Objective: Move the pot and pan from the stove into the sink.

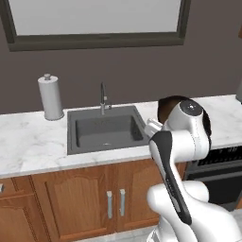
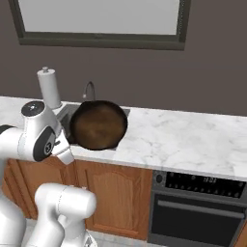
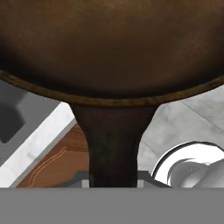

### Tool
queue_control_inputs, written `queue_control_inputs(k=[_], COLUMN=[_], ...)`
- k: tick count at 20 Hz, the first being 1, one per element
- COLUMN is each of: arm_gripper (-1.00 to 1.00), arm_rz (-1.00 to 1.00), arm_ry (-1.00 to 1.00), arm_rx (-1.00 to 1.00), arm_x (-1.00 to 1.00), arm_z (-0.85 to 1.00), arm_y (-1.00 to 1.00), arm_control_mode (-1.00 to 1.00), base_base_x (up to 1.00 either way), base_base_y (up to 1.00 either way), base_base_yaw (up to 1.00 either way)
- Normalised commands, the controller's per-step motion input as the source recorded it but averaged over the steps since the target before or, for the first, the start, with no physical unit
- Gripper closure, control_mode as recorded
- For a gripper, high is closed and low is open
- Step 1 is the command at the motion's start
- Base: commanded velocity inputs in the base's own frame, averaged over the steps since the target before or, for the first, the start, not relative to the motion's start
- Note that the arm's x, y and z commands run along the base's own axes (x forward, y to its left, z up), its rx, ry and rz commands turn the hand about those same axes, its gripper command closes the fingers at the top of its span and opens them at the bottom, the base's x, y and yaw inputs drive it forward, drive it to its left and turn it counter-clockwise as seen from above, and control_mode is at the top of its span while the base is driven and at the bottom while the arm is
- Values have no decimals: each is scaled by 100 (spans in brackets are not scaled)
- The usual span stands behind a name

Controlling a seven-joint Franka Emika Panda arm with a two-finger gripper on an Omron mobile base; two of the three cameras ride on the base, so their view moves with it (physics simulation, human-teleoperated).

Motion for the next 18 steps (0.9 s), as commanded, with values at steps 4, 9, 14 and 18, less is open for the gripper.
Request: queue_control_inputs(k=[4, 9, 14, 18], arm_gripper=[100, 100, 100, 100], arm_rz=[0, 0, 0, 0], arm_ry=[0, 0, 0, 0], arm_rx=[0, 0, 0, 0], arm_x=[0, 0, 0, 0], arm_z=[0, 0, 0, 0], arm_y=[0, 0, 0, 0], arm_control_mode=[100, 100, 100, 100], base_base_x=[0, 0, -3, 0], base_base_y=[46, 82, 61, 0], base_base_yaw=[0, 0, 1, 0])
